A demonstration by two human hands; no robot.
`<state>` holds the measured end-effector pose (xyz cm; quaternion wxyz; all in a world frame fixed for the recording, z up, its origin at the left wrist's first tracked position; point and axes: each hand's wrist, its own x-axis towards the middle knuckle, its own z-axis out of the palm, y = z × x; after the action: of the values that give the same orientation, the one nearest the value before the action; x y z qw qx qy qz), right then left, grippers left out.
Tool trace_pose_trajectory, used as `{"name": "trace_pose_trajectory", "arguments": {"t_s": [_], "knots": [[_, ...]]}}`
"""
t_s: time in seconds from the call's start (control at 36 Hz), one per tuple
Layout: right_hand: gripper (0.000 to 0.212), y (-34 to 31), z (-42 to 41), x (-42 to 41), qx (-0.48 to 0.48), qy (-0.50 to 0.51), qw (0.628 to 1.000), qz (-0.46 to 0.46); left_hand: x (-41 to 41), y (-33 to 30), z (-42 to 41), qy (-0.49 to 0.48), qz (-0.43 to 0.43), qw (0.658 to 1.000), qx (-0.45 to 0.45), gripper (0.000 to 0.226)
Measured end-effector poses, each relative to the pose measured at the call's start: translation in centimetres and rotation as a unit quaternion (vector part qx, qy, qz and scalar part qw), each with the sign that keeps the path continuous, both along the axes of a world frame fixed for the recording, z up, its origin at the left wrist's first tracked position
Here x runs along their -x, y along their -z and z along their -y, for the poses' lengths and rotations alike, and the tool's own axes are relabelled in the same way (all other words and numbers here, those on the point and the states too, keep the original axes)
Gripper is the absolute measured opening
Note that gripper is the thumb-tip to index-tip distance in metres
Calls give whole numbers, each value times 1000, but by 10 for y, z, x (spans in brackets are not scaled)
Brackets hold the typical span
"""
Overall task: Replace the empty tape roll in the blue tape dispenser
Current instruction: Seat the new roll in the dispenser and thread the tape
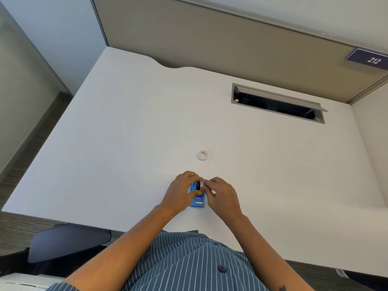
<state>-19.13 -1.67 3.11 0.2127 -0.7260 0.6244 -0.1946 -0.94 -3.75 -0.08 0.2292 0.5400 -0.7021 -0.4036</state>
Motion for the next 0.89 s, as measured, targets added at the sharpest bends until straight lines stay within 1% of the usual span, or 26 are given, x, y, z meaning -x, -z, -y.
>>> {"name": "trace_pose_trajectory", "arguments": {"t_s": [0.11,0.36,0.53,0.58,0.67,0.72,0.89], "knots": [[12,-1,2,1,-6,-3,1000,0,0,0,0,2,2,1000,3,37],[11,-5,10,2,-12,-26,999,-21,0,0,1,4,7,1000,4,37],[7,-10,12,1,11,-75,995,-72,0,0,1,3,15,1000,3,36],[10,-12,12,0,10,-91,991,-94,1,0,1,1,16,1000,2,36],[24,-15,12,-4,1,-118,984,-130,0,-1,1,4,18,1000,4,36],[29,-15,11,-5,-12,-123,982,-142,0,-1,1,6,17,1000,7,35],[24,-18,10,-10,-77,-108,976,-172,0,-2,0,5,18,1000,4,37]]}}
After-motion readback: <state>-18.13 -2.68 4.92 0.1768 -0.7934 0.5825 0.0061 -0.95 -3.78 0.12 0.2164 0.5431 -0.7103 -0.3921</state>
